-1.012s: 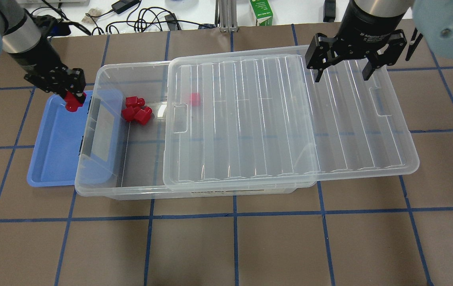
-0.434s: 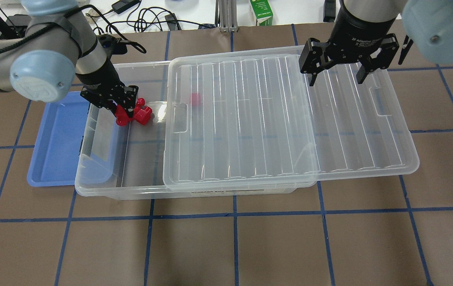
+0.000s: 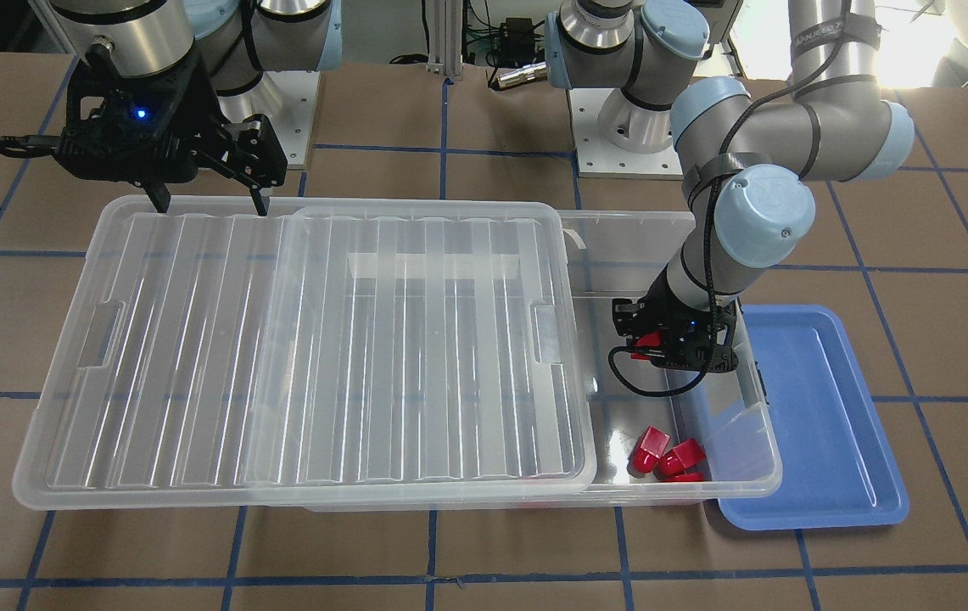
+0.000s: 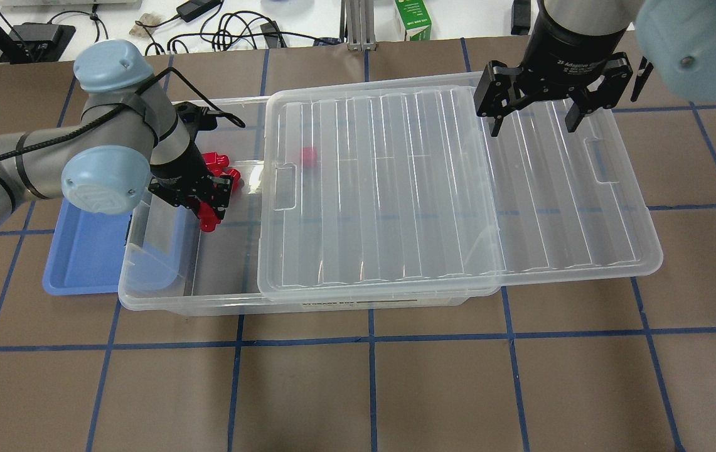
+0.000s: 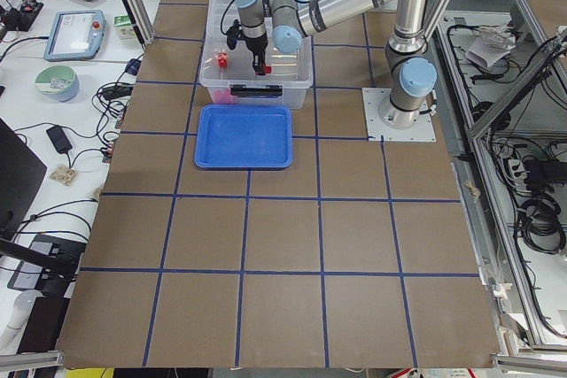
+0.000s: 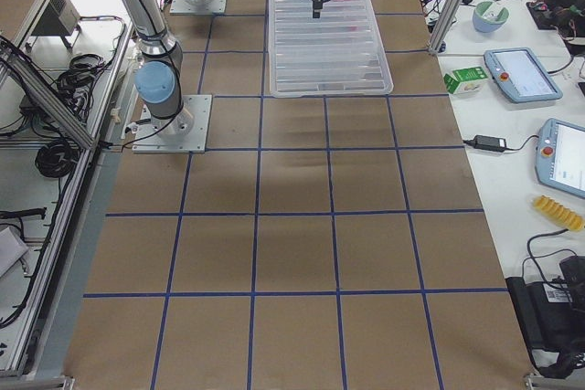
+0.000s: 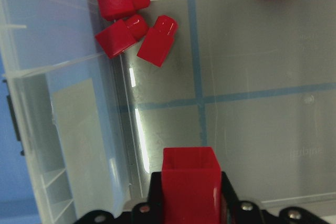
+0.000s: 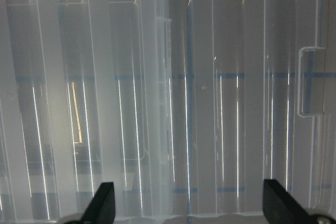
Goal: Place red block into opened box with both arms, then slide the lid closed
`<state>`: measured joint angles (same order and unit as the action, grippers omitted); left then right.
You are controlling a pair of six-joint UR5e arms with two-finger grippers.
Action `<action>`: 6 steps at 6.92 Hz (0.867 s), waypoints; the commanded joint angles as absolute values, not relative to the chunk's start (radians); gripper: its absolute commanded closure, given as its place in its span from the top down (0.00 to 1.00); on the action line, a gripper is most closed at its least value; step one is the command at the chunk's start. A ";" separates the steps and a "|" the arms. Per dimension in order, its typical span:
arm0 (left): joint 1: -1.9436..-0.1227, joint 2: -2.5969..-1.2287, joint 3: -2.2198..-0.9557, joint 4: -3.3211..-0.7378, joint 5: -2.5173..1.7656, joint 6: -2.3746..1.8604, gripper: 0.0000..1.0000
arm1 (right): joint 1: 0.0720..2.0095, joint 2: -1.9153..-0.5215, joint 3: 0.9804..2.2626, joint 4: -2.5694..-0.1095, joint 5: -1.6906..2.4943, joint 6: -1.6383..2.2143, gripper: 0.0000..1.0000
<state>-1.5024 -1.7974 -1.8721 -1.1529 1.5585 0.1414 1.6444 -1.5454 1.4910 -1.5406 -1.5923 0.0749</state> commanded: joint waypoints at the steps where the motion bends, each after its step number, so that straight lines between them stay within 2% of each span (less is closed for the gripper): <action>1: -1.496 -1.818 -1.937 -1.094 1.559 0.137 0.03 | 1.644 -1.545 1.491 -1.540 -1.591 0.080 1.00; 3: -1.499 -1.838 -1.959 -1.085 1.557 0.072 0.18 | 1.644 -1.546 1.491 -1.542 -1.583 0.081 1.00; 4: -1.499 -1.845 -1.957 -1.072 1.562 0.071 0.54 | 1.641 -1.543 1.491 -1.542 -1.583 0.084 1.00; 5: -1.499 -1.847 -1.951 -1.045 1.562 0.066 0.83 | 1.638 -1.545 1.479 -1.534 -1.583 0.112 1.00; 6: -1.496 -1.827 -1.944 -1.039 1.563 0.075 0.96 | 1.635 -1.543 1.468 -1.532 -1.554 0.132 1.00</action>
<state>-1.4980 -1.8399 -1.9508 -1.0535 1.5615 0.0715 1.6388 -1.5441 1.4802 -1.5361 -1.5762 0.1076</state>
